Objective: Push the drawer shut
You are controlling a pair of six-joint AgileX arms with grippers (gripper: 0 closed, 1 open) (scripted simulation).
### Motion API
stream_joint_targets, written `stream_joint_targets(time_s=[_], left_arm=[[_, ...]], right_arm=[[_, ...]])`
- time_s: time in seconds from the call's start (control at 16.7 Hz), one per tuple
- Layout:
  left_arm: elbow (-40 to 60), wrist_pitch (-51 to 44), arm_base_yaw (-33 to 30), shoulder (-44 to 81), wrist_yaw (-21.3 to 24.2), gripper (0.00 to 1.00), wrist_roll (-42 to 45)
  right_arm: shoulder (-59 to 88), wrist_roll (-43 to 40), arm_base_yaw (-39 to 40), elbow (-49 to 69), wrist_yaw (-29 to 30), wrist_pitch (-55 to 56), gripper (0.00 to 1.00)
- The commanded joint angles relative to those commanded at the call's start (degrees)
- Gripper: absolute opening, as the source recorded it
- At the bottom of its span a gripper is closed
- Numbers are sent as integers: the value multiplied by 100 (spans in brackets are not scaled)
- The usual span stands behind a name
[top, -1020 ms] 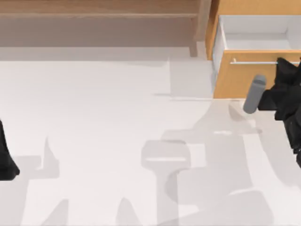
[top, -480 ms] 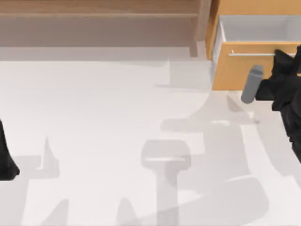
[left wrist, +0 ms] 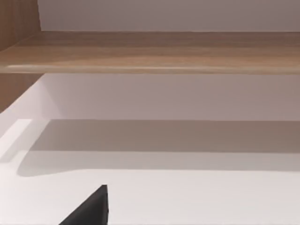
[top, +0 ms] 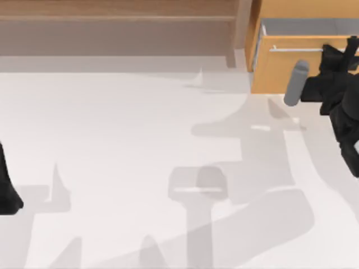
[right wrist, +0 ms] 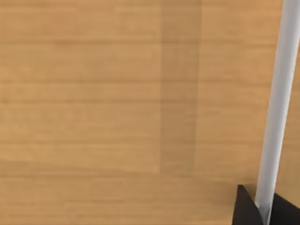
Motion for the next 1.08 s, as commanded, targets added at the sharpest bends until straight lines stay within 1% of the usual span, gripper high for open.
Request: stream_joint_targets(time_s=[0.24,0.72,1.02,1.08], left_arm=[[0,0,0,0,0,100,0],[0,0,0,0,0,100,0],[0,0,0,0,0,100,0],[0,0,0,0,0,100,0]], right_arm=[[70,-6,4,166,-22,-89,0],[681,-3,-168,1531,-169,-869,0],[715,6,-188,1637,-174,-925,0],[715,6,-188,1637,-174,-925,8]])
